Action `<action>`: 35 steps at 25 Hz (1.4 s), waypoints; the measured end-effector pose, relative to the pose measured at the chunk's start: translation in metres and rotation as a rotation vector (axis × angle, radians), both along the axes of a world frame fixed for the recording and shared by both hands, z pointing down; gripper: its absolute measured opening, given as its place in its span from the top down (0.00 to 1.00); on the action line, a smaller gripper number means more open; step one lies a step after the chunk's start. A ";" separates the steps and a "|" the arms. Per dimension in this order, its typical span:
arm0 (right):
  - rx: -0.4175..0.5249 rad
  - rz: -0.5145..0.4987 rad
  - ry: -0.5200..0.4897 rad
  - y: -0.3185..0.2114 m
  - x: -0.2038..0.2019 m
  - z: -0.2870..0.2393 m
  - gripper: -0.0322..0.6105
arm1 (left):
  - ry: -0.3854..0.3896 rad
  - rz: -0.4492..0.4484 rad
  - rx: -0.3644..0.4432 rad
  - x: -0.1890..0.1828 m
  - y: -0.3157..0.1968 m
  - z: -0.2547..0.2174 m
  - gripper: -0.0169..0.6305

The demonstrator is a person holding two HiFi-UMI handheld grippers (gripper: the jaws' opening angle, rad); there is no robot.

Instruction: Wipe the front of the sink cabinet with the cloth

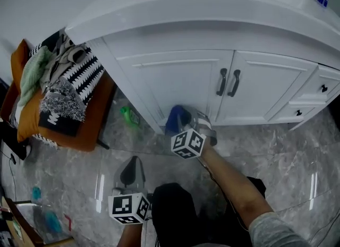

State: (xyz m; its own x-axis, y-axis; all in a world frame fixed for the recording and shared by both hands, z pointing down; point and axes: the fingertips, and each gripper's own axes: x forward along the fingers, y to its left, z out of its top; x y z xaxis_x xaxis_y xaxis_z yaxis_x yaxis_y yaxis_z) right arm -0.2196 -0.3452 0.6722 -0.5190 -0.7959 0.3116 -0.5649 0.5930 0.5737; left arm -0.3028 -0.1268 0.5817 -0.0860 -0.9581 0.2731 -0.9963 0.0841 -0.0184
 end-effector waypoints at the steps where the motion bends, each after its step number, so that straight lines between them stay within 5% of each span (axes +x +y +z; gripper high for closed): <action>1: 0.012 0.004 0.011 -0.001 0.009 0.001 0.89 | 0.002 0.008 -0.002 0.004 -0.003 0.001 0.96; 18: 0.089 0.122 0.066 -0.018 0.175 -0.002 0.90 | 0.006 0.176 -0.013 0.083 -0.055 0.007 0.96; 23: 0.055 0.258 0.042 -0.042 0.253 0.001 0.90 | -0.003 0.203 -0.017 0.101 -0.064 0.008 0.96; 31: -0.002 0.462 0.162 -0.054 0.382 0.028 0.90 | -0.012 0.237 -0.021 0.120 -0.066 0.004 0.96; 35: 0.037 0.450 0.198 -0.054 0.401 0.014 0.90 | -0.012 0.235 -0.012 0.121 -0.071 -0.001 0.96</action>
State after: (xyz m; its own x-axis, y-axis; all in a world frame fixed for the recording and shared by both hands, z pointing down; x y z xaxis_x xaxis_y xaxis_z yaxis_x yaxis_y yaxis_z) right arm 0.1810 -0.3992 0.6859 -0.0553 -0.9400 0.3368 -0.6384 0.2926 0.7119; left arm -0.1819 -0.1975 0.5809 0.1355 -0.9490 0.2848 -0.9882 -0.1501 -0.0302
